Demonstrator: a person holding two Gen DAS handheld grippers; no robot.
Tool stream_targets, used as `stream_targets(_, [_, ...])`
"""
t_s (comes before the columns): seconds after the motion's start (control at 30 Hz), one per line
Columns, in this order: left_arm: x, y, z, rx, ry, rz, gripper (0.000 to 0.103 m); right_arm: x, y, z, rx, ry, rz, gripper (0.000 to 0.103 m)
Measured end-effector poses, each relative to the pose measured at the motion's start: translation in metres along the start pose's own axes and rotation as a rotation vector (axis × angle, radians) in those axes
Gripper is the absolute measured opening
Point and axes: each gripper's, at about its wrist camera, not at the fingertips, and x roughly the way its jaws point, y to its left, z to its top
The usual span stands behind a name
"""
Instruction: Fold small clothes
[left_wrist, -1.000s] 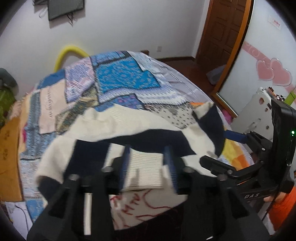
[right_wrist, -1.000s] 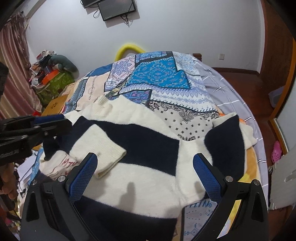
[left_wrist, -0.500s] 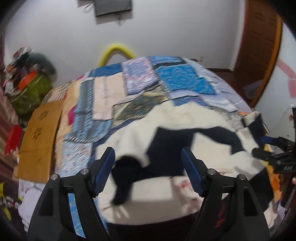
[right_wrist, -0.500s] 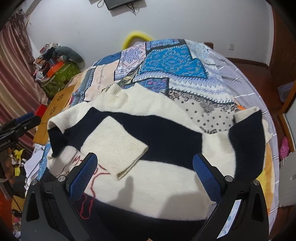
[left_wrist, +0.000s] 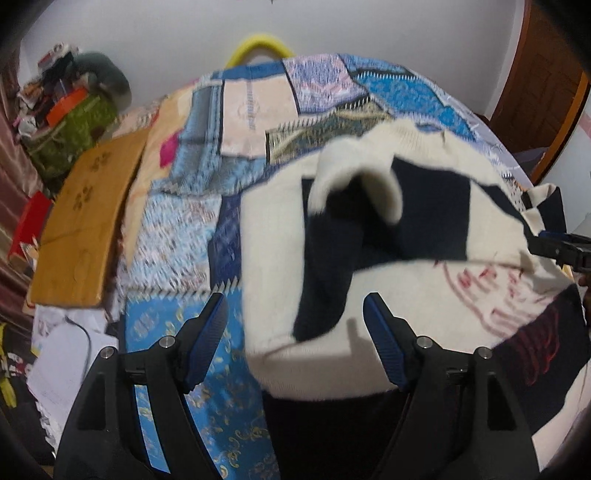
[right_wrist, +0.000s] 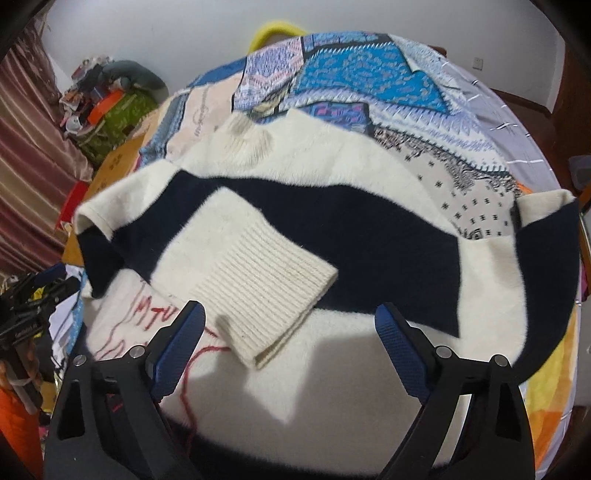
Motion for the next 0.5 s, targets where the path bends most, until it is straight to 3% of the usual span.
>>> stream_targets(0.03, [0.005,0.002,-0.002,-0.007,0.018,-0.007,0.075,0.006,0.000,0.000,-0.001,0.019,-0.001,0.085])
stream_targets(0.2, [0.026,0.010,-0.011,-0.048,0.073,-0.008,0.075,0.015,0.006,-0.001,-0.036,0.023,-0.029,0.078])
stream_targets(0.4, [0.040,0.016,-0.016,-0.088,0.100,-0.026,0.075,0.018,0.015,0.002,-0.106,0.021,-0.054,0.053])
stream_targets(0.47, [0.040,0.018,-0.017,-0.101,0.101,-0.029,0.075,0.019,0.016,0.003,-0.115,0.016,-0.040,0.032])
stream_targets(0.5, [0.040,0.019,-0.017,-0.104,0.102,-0.027,0.076,0.020,0.016,0.004,-0.115,0.014,-0.039,0.029])
